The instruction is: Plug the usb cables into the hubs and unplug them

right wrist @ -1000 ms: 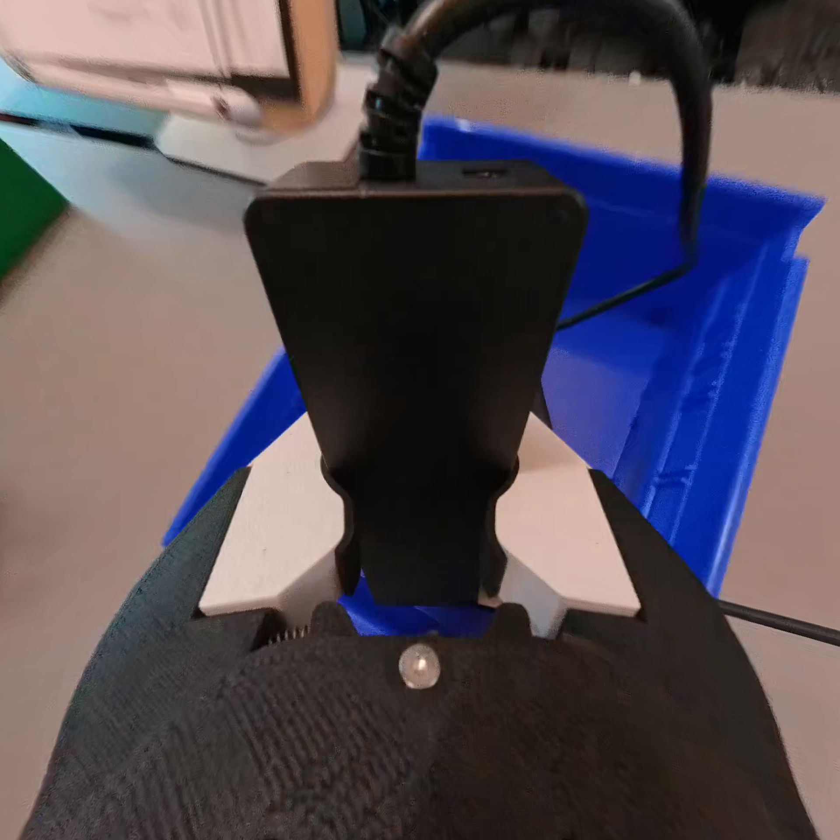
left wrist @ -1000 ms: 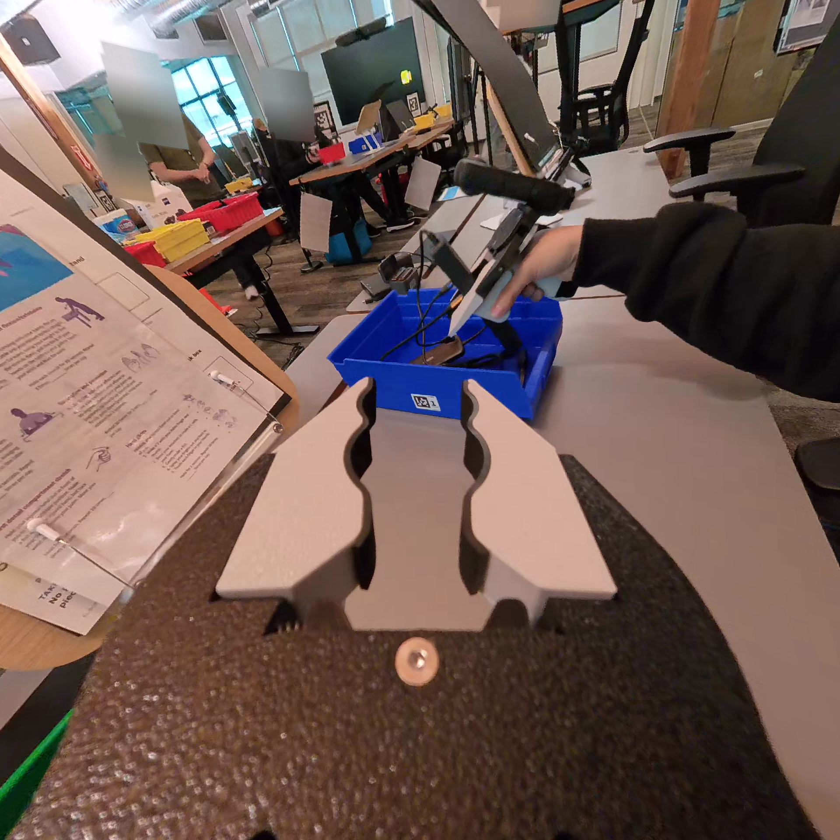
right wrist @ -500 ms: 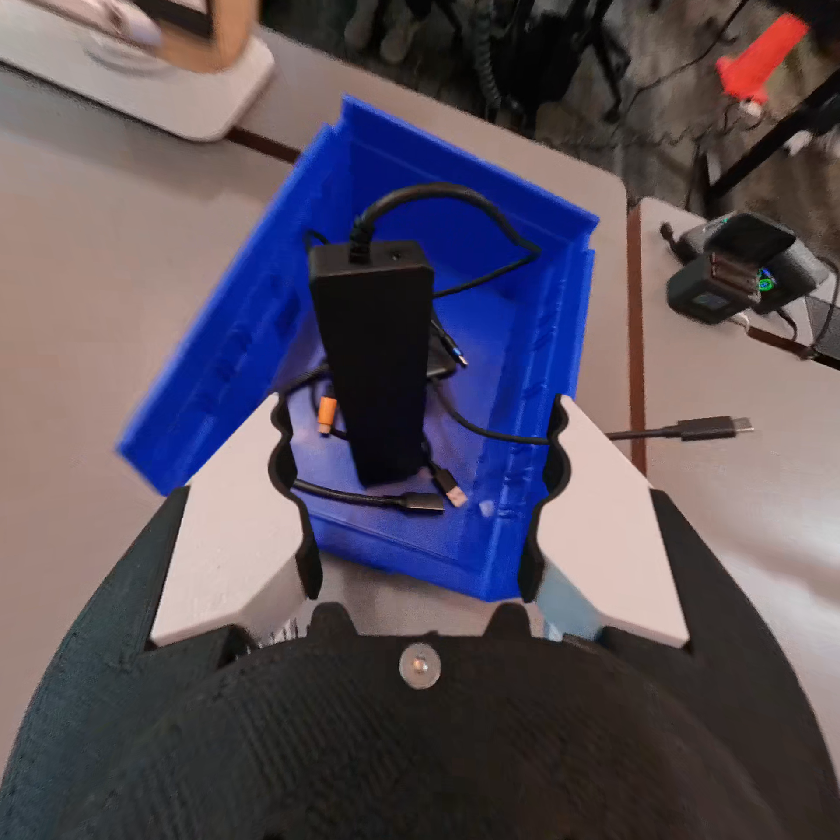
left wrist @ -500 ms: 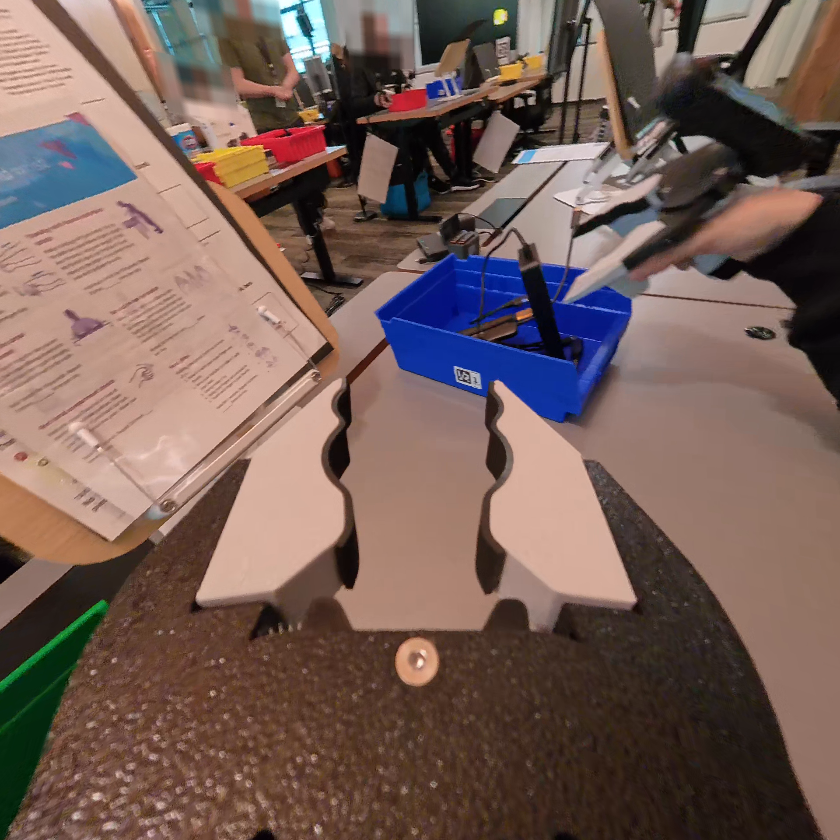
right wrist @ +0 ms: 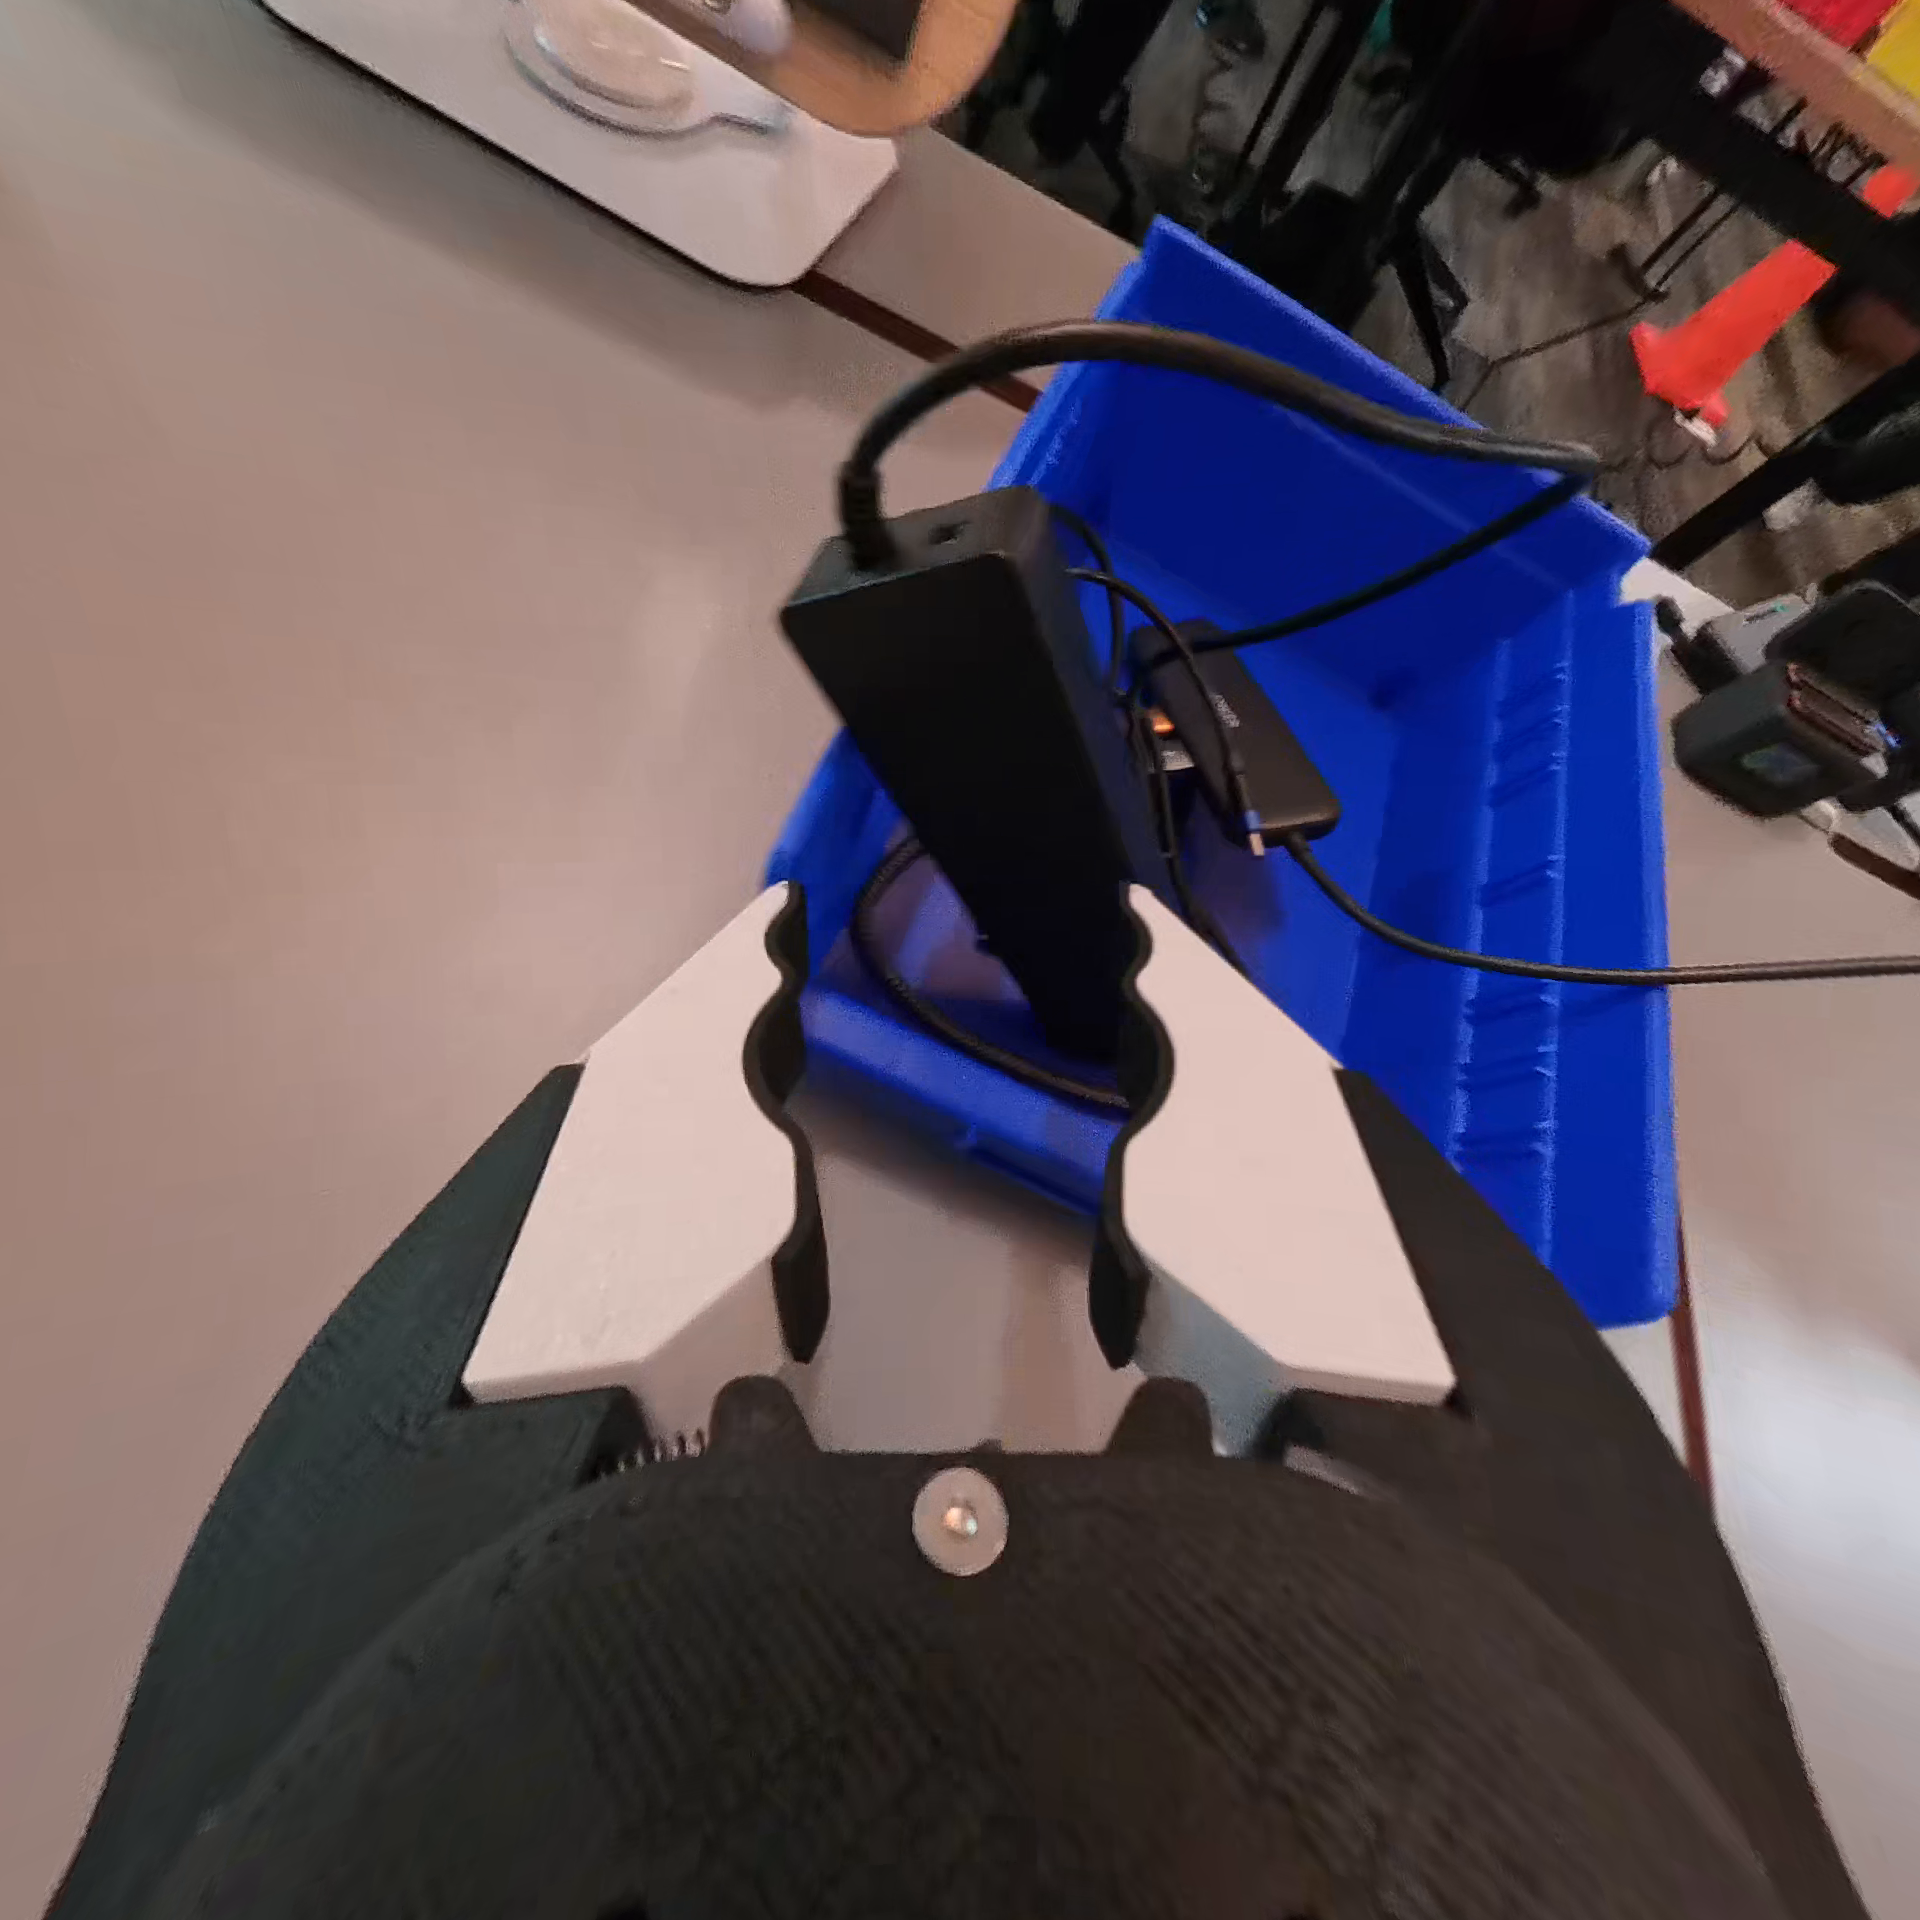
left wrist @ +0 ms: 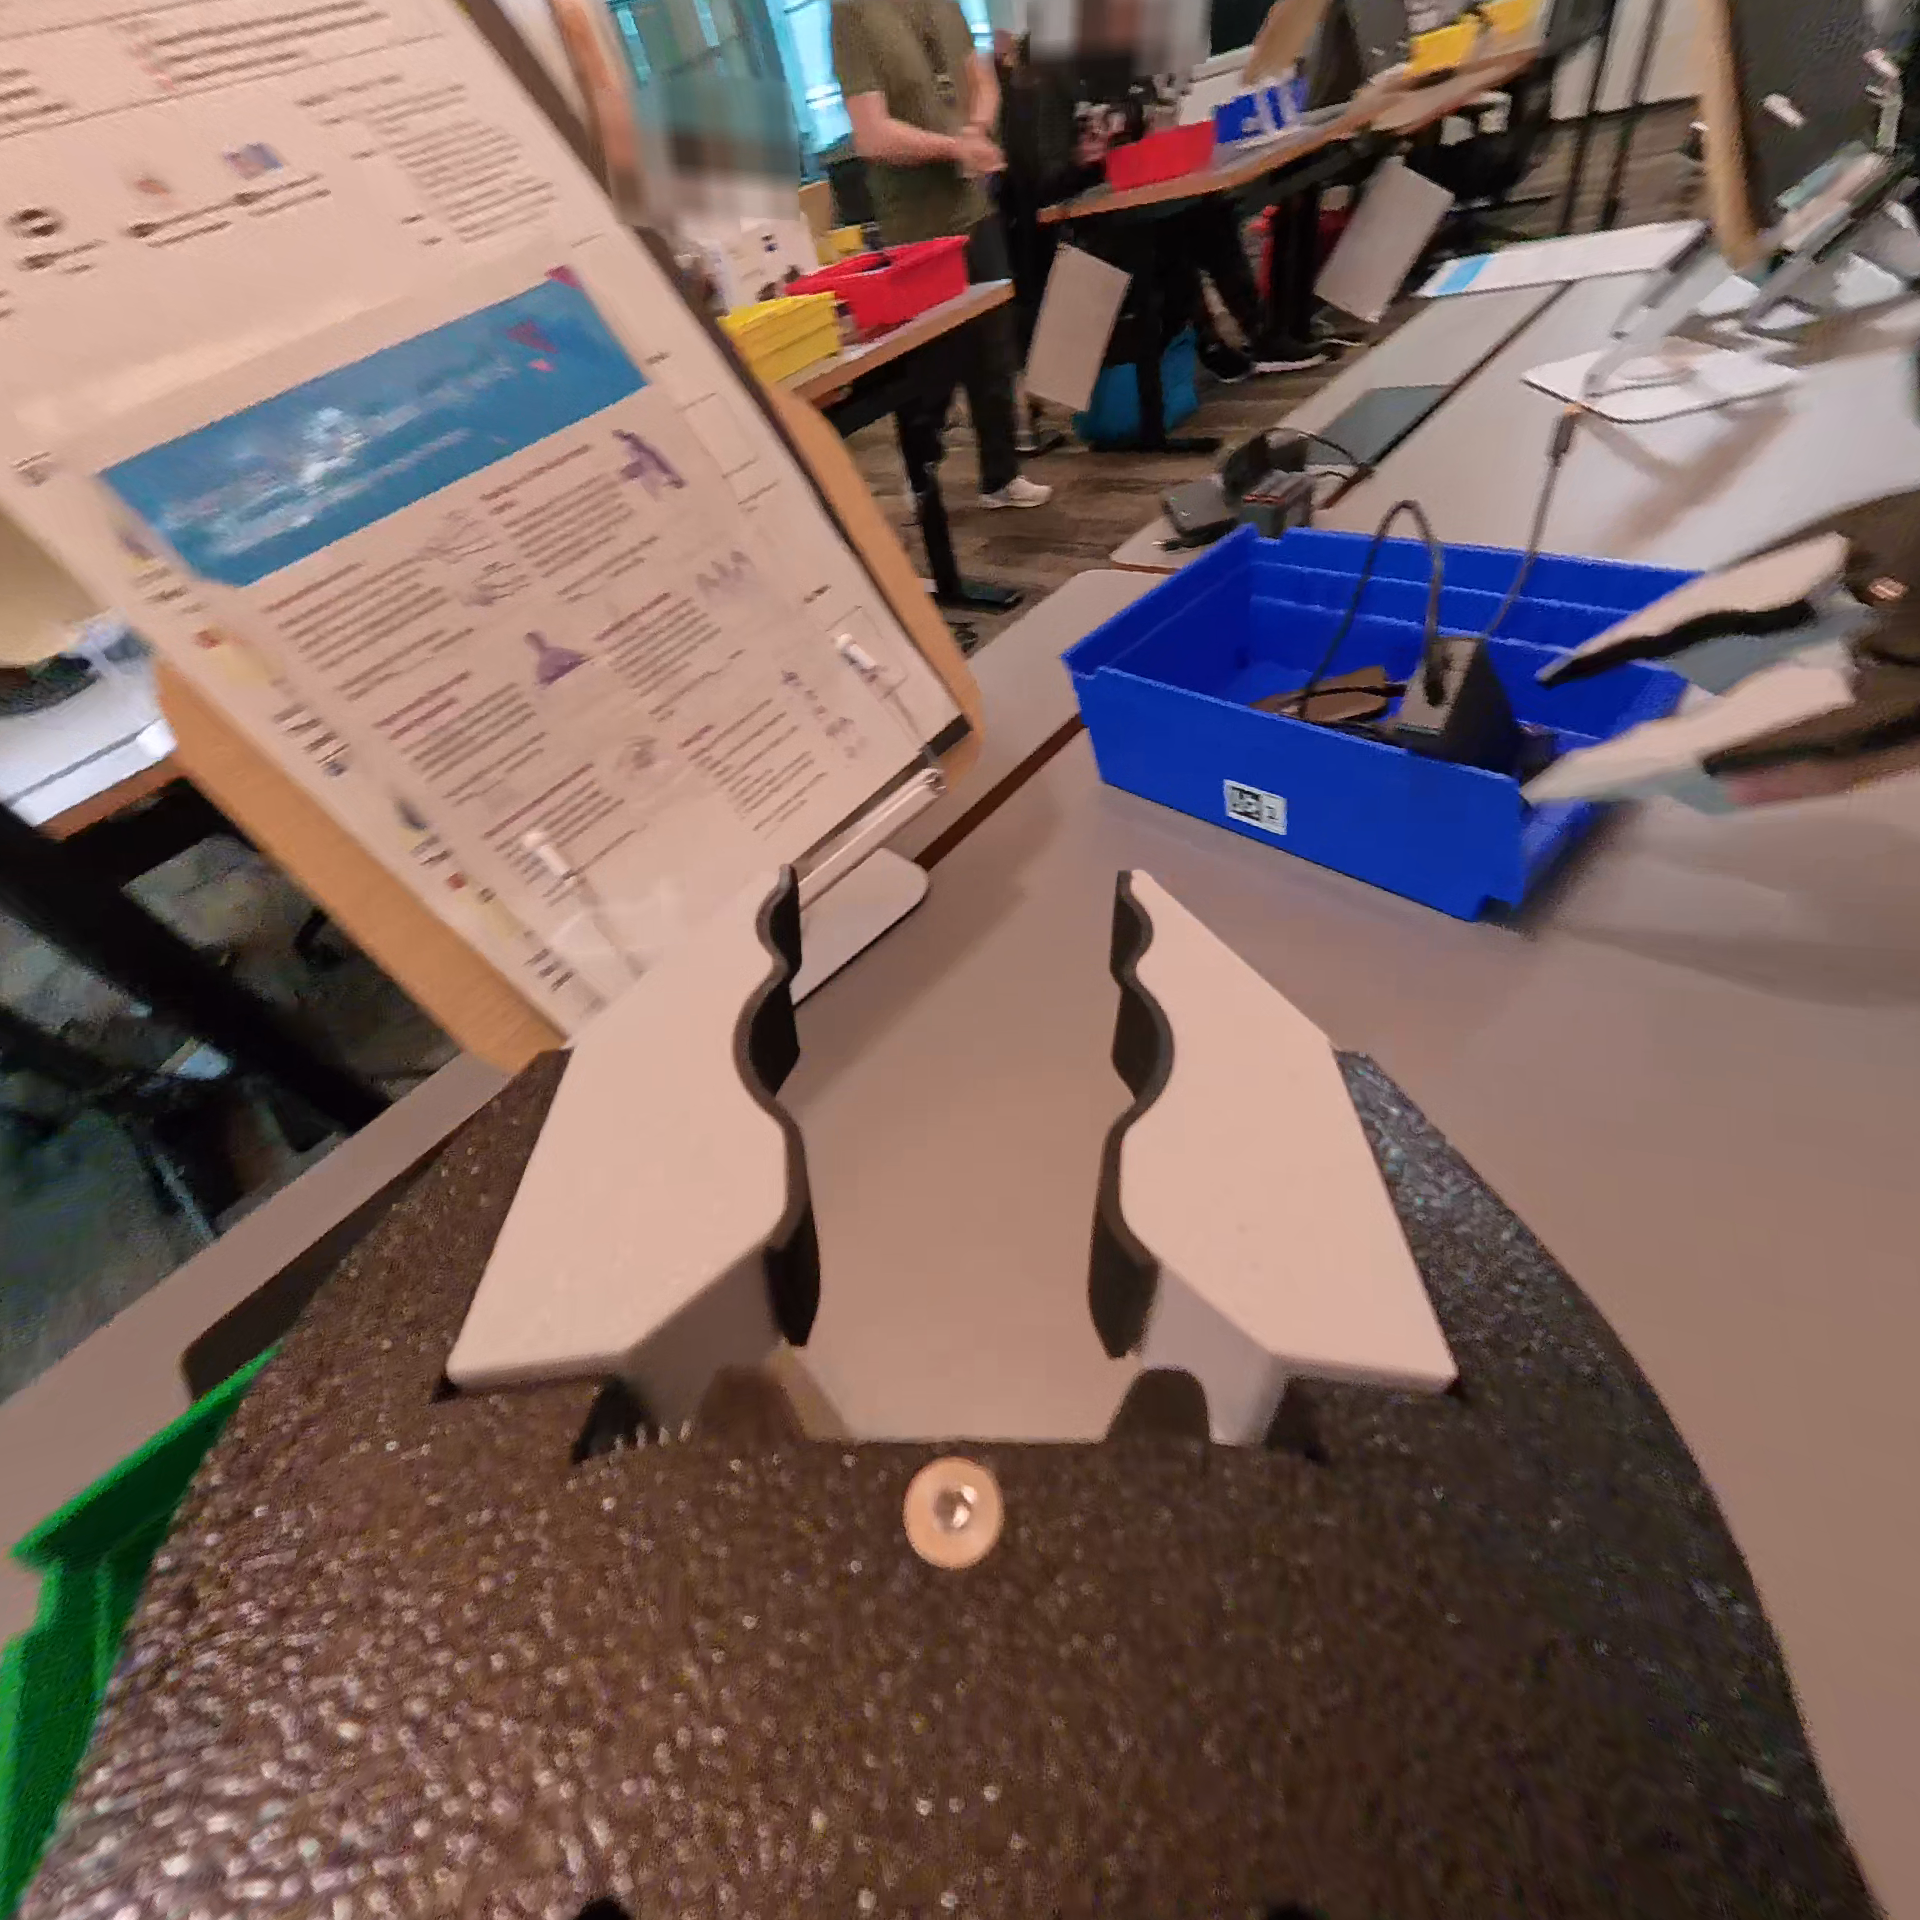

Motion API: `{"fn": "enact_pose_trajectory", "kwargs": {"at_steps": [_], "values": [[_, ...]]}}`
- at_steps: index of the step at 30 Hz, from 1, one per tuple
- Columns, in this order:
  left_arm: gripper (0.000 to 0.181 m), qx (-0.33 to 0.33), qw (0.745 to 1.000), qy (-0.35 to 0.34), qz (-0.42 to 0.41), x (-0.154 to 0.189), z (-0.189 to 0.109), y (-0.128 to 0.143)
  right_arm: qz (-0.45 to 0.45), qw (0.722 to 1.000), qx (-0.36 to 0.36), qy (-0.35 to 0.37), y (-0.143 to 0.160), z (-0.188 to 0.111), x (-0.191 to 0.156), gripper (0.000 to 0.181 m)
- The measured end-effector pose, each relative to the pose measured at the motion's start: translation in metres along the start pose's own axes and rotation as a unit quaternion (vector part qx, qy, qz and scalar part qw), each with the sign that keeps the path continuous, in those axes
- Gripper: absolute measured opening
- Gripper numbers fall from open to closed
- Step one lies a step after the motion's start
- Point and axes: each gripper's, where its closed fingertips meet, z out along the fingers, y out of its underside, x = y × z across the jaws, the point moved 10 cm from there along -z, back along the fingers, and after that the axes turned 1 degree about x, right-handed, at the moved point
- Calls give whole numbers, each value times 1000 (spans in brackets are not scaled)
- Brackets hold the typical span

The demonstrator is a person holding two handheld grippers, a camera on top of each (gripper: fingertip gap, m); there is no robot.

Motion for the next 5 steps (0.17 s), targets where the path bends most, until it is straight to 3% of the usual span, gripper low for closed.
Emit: {"fn": "enact_pose_trajectory", "kwargs": {"at_steps": [1,3,4,5], "values": [[58,-4,1000,-17,-12,-7,-7,2,3,1000,5,-22,1,-5,-8,79],[58,-37,997,-68,-29,-23,-22,12,34,997,41,-62,-2,-14,-23,94],[59,-69,991,-106,-32,-33,-30,20,46,995,58,-66,-3,-15,-28,79],[63,-110,982,-150,-35,-45,-38,31,51,995,62,-56,-4,-12,-30,78]]}}
